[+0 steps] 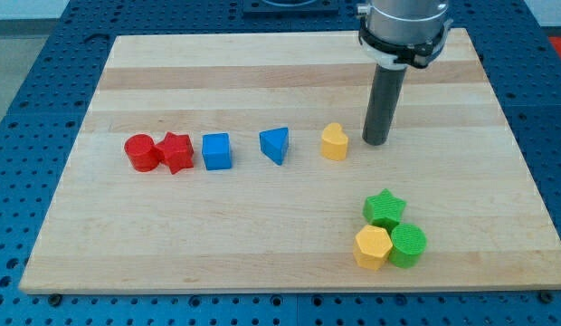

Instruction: Push the yellow heart into the blue triangle

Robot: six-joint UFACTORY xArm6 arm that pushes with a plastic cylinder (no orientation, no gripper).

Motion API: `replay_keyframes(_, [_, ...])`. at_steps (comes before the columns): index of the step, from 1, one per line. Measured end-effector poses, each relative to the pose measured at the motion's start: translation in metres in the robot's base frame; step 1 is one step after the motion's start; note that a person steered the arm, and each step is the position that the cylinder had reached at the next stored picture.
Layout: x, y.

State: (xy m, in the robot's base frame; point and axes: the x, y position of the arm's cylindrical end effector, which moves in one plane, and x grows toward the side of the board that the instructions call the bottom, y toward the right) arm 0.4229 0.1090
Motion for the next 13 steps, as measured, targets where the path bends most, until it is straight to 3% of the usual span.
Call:
replay_keyframes(3, [0.000,-0.063])
replay_keyframes(10, [0.013,-0.039])
replay_keyframes(13, [0.014,-0.099])
